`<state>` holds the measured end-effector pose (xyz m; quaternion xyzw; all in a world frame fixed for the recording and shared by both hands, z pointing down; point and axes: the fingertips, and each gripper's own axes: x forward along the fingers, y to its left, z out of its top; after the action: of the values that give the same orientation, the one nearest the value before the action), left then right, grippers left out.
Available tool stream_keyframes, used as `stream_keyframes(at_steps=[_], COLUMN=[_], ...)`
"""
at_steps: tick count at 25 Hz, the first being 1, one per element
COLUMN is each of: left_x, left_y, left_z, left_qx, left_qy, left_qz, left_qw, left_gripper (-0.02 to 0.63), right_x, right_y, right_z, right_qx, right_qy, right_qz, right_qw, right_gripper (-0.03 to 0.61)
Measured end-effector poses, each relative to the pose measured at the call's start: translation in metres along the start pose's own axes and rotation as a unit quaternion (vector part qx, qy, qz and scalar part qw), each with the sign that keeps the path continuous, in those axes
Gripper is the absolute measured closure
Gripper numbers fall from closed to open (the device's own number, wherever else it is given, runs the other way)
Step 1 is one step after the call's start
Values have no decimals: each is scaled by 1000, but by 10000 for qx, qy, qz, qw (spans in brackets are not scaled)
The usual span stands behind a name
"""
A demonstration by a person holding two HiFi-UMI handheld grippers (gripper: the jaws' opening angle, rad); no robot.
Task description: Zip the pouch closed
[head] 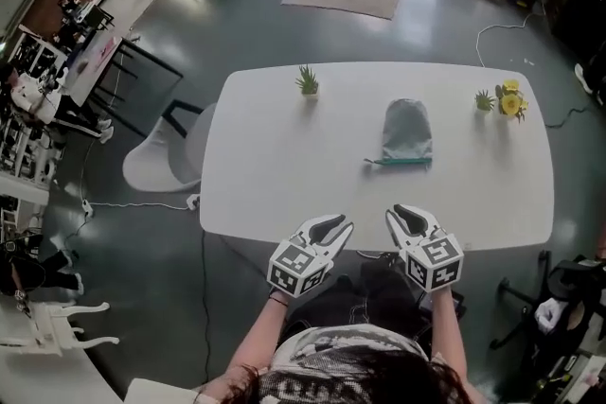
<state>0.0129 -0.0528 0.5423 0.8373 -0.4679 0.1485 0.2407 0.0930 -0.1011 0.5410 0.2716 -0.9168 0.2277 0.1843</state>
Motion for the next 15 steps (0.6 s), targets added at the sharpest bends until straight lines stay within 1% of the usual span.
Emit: stream_keyframes(at_steps=[6, 10, 15], left_x=[-50, -85, -113], left_y=[-7, -17, -26], left_z=[-4, -13, -20], left_qx=[-28, 33, 72], left_qy=[-323, -419, -630], left_qz=[60, 94, 112], left_qw=[9995, 9991, 9979], left_gripper=[535, 545, 555], right_x=[-5, -10, -19], right_y=[57, 97, 135], right_z=[-7, -15, -17], right_qx=[-207, -378, -581], right_qy=[-31, -33, -112], right_qz=[93, 179, 254], right_qw=[9997, 9991, 9979], right_gripper=[503, 503, 505])
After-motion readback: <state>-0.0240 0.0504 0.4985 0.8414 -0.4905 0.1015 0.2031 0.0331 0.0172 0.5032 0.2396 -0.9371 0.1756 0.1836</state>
